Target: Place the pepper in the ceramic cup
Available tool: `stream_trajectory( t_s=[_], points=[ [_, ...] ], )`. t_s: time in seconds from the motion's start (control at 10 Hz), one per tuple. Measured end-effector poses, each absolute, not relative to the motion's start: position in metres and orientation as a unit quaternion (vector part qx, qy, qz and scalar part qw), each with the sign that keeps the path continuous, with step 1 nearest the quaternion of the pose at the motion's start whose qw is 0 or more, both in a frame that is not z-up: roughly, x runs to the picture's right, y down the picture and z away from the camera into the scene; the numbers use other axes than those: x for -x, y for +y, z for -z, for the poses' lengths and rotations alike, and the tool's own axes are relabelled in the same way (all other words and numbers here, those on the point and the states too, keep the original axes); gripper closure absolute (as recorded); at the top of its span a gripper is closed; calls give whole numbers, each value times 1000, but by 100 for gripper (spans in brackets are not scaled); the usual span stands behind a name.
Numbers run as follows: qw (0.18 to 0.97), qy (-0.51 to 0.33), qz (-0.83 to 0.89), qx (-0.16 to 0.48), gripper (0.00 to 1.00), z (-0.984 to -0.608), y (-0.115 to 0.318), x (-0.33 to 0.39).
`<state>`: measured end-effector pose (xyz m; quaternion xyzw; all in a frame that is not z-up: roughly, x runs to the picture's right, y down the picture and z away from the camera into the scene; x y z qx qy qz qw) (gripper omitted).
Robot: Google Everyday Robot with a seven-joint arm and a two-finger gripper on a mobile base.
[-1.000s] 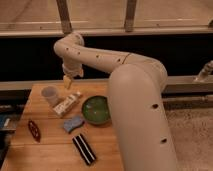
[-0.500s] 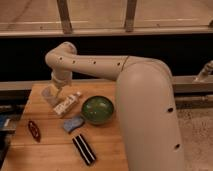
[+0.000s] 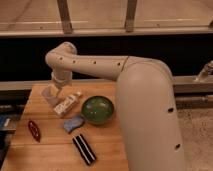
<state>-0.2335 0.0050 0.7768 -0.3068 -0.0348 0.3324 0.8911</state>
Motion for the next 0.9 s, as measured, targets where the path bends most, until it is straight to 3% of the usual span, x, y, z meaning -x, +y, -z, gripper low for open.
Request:
stream_trajectory(
  t_s=[0.2, 0.9],
  points=[
    [897, -44, -302, 321, 35, -783, 16, 247],
    [911, -73, -182, 362, 35, -745, 88, 330]
  ],
)
